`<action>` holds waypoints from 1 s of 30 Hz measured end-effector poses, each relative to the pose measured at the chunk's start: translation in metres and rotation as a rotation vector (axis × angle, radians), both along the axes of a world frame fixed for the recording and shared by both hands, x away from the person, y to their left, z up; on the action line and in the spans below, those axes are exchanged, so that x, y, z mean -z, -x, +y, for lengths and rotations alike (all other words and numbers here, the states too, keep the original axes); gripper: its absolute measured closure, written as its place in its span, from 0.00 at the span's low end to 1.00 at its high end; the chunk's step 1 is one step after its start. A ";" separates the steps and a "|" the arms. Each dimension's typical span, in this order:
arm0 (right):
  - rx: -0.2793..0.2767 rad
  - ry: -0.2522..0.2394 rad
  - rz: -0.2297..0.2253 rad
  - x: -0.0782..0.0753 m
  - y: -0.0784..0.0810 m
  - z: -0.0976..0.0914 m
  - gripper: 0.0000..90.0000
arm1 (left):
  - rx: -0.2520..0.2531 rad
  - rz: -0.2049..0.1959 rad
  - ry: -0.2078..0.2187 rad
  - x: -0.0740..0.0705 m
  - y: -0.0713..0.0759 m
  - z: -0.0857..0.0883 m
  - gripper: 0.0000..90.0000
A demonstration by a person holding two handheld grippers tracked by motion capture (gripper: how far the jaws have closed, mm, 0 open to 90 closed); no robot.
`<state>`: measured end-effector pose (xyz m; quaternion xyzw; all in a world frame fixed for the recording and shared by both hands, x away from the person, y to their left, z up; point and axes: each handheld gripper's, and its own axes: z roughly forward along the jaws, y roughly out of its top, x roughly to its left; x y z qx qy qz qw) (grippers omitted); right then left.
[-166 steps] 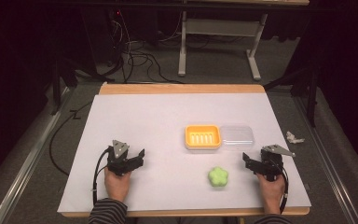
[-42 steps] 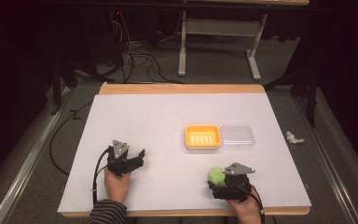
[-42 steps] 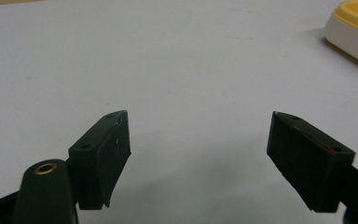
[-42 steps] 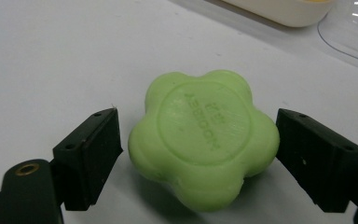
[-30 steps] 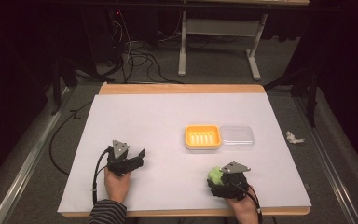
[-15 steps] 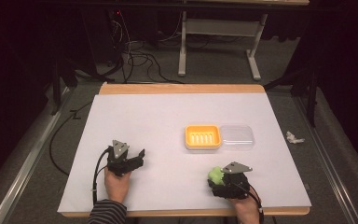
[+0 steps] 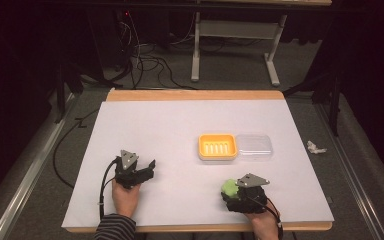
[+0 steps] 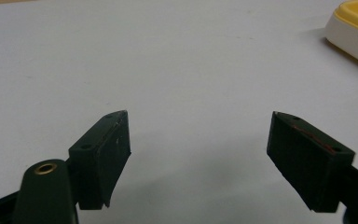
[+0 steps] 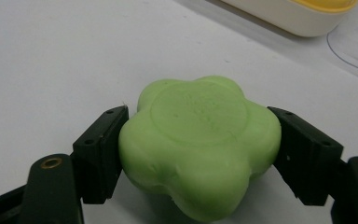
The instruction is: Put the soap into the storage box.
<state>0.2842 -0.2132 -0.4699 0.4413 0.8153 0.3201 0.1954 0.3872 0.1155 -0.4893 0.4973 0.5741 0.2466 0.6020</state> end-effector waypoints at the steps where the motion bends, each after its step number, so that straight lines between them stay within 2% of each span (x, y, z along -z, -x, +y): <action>1: -0.003 -0.001 -0.007 -0.001 0.000 0.000 0.28 | -0.001 -0.001 -0.002 0.000 0.000 0.000 0.24; 18: -0.023 -0.021 -0.040 -0.010 0.000 0.000 0.29 | 0.000 -0.001 0.000 0.000 0.000 0.000 0.24; 25: -0.035 -0.082 -0.059 -0.020 -0.004 -0.006 0.29 | -0.002 -0.001 -0.006 0.000 0.000 0.000 0.24; 30: -0.046 -0.092 -0.073 -0.026 -0.007 -0.008 0.29 | -0.003 -0.002 -0.003 0.000 0.000 0.000 0.24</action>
